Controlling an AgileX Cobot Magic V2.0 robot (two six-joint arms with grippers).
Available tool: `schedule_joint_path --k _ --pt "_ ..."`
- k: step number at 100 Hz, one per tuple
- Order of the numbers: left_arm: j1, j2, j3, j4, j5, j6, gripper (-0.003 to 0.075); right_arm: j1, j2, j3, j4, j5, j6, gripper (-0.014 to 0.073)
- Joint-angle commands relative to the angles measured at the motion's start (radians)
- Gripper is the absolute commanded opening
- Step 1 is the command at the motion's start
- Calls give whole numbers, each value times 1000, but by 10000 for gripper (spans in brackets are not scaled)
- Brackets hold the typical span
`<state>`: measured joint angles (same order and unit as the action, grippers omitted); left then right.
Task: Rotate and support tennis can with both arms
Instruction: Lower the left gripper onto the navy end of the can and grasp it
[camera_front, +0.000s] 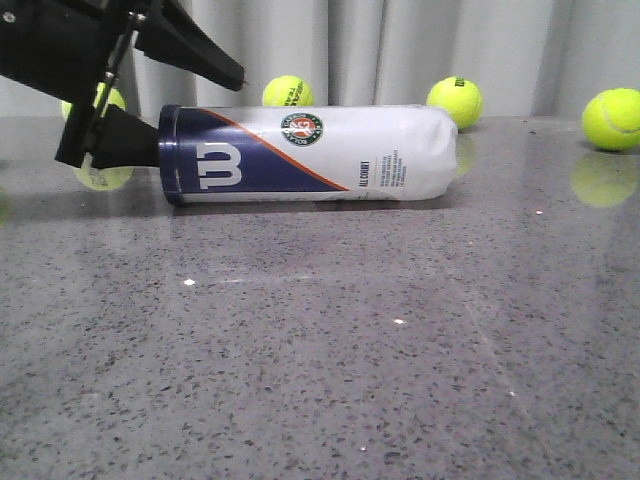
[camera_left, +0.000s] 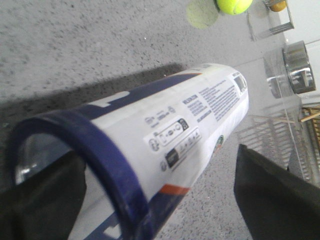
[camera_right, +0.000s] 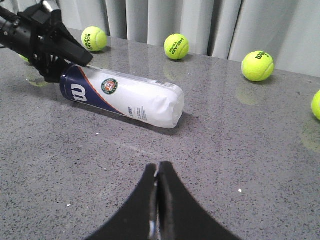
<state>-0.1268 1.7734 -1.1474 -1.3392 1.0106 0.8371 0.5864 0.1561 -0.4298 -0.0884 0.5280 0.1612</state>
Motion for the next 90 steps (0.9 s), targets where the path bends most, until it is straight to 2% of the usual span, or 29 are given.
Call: schedule_joint_path --k 1,48,56,70,90 --pt "-19 -27 -31 -107 37 21 566 -4 9 -26 -12 -84 2 -69" --pt "-59 19 -75 -142 74 23 564 -4 9 -26 -12 -84 2 -69" --pt "-59 19 -75 -142 82 23 545 -4 9 -26 -12 -84 2 -69" --pt "-59 19 -75 -142 87 23 447 -4 9 -26 -12 -84 2 -69" --pt "-56 19 -75 -142 87 23 227 -4 9 -26 -12 -84 2 -69"
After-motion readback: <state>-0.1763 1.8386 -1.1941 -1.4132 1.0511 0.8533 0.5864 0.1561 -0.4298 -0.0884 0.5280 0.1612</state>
